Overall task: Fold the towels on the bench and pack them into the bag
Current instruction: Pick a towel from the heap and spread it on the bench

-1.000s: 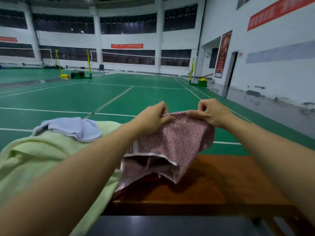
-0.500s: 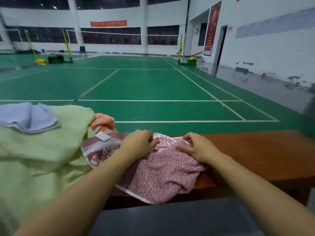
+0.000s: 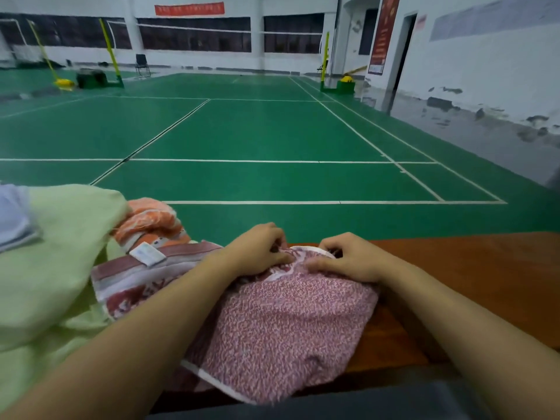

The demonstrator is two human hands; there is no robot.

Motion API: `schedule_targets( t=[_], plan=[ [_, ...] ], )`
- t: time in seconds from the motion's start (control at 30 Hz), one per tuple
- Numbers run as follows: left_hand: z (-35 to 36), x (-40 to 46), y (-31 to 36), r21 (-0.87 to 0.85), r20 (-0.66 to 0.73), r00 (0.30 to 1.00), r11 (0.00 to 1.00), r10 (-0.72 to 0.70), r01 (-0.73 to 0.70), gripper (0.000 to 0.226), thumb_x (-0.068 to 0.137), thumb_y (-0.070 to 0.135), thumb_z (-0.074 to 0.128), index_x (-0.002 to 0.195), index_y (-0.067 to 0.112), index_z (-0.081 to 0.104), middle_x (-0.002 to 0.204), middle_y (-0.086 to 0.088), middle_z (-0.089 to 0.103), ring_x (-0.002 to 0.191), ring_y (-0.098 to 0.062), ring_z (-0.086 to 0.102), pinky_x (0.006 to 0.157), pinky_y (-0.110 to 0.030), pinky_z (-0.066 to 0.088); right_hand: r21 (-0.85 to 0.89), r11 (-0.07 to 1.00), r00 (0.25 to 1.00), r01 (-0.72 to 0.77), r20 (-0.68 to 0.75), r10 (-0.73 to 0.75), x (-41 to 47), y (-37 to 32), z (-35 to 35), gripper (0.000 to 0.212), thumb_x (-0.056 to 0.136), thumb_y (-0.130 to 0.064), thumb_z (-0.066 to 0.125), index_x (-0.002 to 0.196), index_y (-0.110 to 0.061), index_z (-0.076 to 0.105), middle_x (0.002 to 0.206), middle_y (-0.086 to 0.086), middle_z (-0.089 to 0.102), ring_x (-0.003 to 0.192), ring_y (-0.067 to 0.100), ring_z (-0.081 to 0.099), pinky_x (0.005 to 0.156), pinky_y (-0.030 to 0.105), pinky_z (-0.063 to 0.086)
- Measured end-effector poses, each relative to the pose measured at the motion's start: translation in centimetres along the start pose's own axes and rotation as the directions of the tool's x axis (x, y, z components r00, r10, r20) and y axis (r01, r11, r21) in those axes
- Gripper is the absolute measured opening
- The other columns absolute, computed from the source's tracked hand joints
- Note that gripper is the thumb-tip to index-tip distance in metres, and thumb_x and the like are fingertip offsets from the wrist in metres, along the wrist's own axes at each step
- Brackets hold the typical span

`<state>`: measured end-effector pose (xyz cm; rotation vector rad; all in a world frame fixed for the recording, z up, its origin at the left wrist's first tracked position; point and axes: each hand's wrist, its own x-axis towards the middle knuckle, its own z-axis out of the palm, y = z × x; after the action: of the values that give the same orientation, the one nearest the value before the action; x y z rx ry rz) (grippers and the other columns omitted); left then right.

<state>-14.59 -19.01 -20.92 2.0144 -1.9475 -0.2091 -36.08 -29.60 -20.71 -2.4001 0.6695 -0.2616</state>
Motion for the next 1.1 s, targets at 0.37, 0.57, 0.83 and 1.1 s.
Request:
schedule_targets(
  t=[0.37, 0.57, 0.83, 1.1],
  plan=[
    [-9.5, -5.9, 3.9, -0.05, -0.176, 0.984, 0.998, 0.031, -0.04, 0.033, 0.099, 0.04, 0.06, 0.111, 0.009, 0.059, 0.105, -0.01, 0.062, 0.096, -0.027, 0.06, 0.085, -0.043, 0.053, 0.098, 0.995, 0.997, 0.005, -0.074, 0.002, -6.2, -4.6, -6.4, 0.046, 0.073, -0.059, 0.076, 0.07, -0.018, 0.055, 0.058, -0.007, 0.049, 0.055, 0.01, 0.047, 0.056, 0.024, 0.037],
    [-13.9, -8.8, 6.7, -0.277, -0.268, 0.963, 0.954, 0.039, -0.116, 0.011, 0.096, 0.025, 0.069, 0.1, 0.017, 0.063, 0.103, 0.001, 0.067, 0.097, -0.017, 0.068, 0.087, -0.041, 0.059, 0.097, 0.992, 0.958, 0.076, -0.284, -0.046, -8.8, -10.2, -9.7, 0.042, 0.083, -0.054, 0.07, 0.084, -0.014, 0.059, 0.068, -0.005, 0.07, 0.055, 0.006, 0.061, 0.056, 0.02, 0.043],
    [-17.5, -9.9, 9.8, -0.414, -0.405, 0.913, 0.901, -0.054, -0.13, 0.017, 0.096, 0.025, 0.069, 0.1, 0.013, 0.057, 0.074, 0.004, 0.061, 0.06, -0.002, 0.057, 0.058, -0.02, 0.047, 0.075, 0.99, 0.928, 0.123, -0.362, -0.088, -11.4, -14.2, -12.3, 0.044, 0.08, -0.052, 0.076, 0.085, -0.01, 0.063, 0.071, -0.002, 0.069, 0.058, 0.007, 0.062, 0.06, 0.025, 0.046],
    [-19.5, -11.6, 7.2, -0.357, -0.505, 0.826, 0.932, -0.251, 0.064, 0.03, 0.096, 0.041, 0.066, 0.091, 0.011, 0.072, 0.081, -0.006, 0.073, 0.078, -0.025, 0.072, 0.075, -0.041, 0.059, -0.058, 0.996, 0.979, -0.072, -0.193, 0.06, -12.9, -12.3, -14.1, 0.06, 0.077, -0.071, 0.067, 0.06, -0.017, 0.049, 0.061, -0.001, 0.042, 0.056, 0.013, 0.041, 0.064, 0.031, 0.034]
  ],
)
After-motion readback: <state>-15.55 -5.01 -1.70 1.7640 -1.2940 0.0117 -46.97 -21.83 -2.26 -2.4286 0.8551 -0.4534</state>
